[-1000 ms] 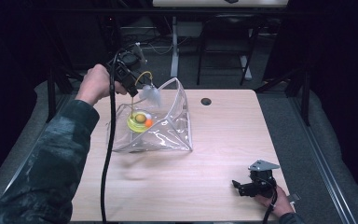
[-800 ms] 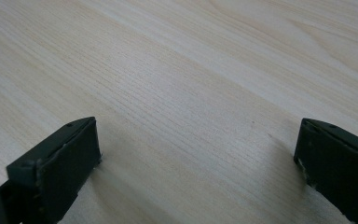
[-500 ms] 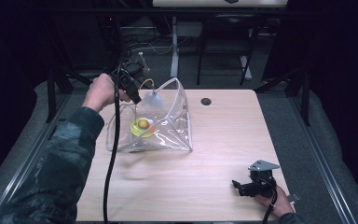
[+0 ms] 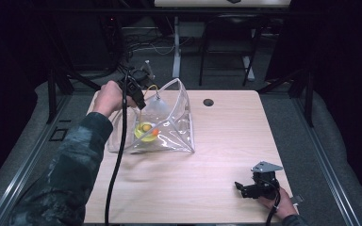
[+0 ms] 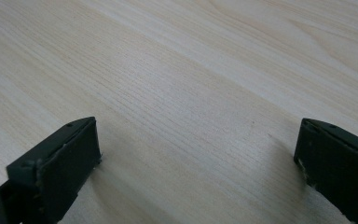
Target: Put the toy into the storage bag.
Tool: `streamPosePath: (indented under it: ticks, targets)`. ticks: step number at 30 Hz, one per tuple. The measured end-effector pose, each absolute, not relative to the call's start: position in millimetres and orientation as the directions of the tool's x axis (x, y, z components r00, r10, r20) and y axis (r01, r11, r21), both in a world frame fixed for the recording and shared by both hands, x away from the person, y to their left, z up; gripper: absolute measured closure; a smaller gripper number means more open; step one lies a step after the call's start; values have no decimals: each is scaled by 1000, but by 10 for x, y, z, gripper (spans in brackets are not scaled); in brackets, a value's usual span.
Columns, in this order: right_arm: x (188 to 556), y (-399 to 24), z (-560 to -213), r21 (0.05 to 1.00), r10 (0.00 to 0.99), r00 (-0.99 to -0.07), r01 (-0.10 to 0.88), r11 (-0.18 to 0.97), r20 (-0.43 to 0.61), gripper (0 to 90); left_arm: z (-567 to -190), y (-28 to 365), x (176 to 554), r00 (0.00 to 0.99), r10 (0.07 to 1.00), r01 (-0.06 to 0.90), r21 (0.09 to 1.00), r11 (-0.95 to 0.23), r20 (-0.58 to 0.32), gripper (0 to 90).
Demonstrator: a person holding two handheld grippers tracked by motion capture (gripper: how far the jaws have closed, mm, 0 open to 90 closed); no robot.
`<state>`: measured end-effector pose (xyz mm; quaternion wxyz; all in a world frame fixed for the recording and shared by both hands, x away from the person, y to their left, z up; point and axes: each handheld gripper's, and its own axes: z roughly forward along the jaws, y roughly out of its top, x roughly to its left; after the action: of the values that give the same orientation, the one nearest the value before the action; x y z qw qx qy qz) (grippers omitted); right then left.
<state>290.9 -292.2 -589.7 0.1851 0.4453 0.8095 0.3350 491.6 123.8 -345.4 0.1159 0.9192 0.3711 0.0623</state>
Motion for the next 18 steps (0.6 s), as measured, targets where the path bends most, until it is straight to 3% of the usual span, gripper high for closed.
streamPosePath:
  ticks: [18]
  targets:
    - [2910,-2920,-5898,708,846,-533,596,377,-2,0,-3706,1250,4988,700,714,685,270,-677,13,879]
